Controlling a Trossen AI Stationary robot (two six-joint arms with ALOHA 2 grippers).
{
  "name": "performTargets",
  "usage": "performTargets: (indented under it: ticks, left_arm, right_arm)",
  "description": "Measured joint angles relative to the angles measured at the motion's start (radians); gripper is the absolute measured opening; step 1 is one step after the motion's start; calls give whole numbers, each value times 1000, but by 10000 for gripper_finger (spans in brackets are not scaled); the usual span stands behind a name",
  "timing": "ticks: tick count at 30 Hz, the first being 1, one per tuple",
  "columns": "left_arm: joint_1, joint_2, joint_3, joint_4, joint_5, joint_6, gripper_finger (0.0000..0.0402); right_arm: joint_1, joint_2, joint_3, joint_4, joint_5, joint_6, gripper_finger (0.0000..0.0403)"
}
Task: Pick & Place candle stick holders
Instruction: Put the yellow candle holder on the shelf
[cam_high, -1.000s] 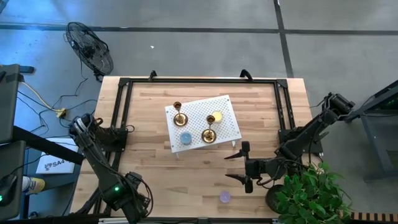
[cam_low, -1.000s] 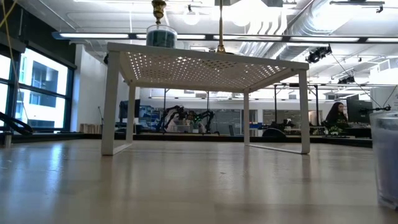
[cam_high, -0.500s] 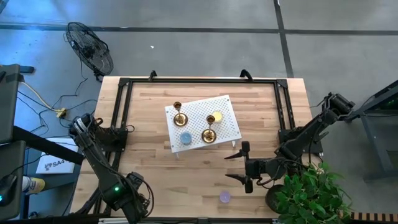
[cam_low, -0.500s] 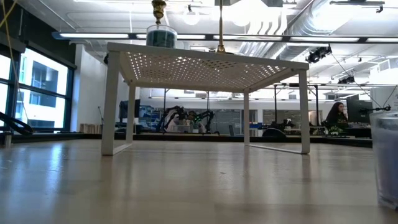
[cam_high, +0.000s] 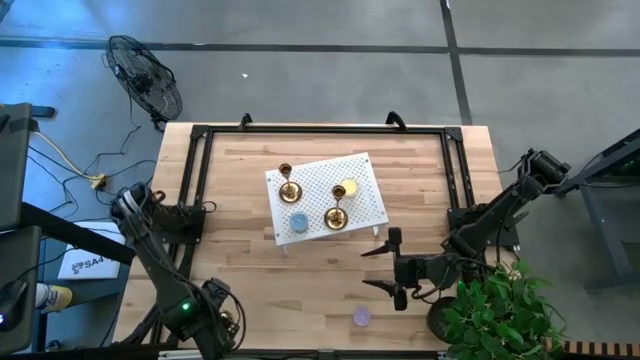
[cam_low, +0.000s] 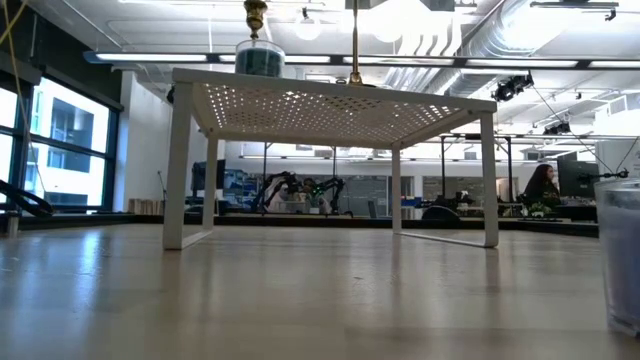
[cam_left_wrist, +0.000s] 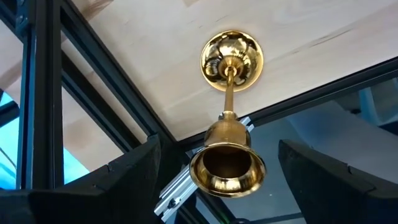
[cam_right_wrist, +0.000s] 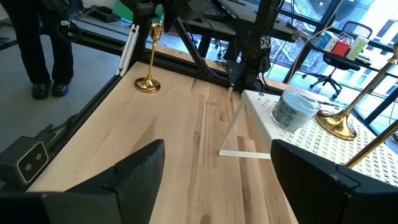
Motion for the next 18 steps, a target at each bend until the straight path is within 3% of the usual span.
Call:
performTargets:
  ticks: [9,18]
  left_arm:
    - [-19,32,0,0,24,29,310]
    - [-17,35,0,-6,-30,36,214]
  right_arm:
    - [0,0,0,1,-13,8,289]
    - [0,0,0,5,-35,19,289]
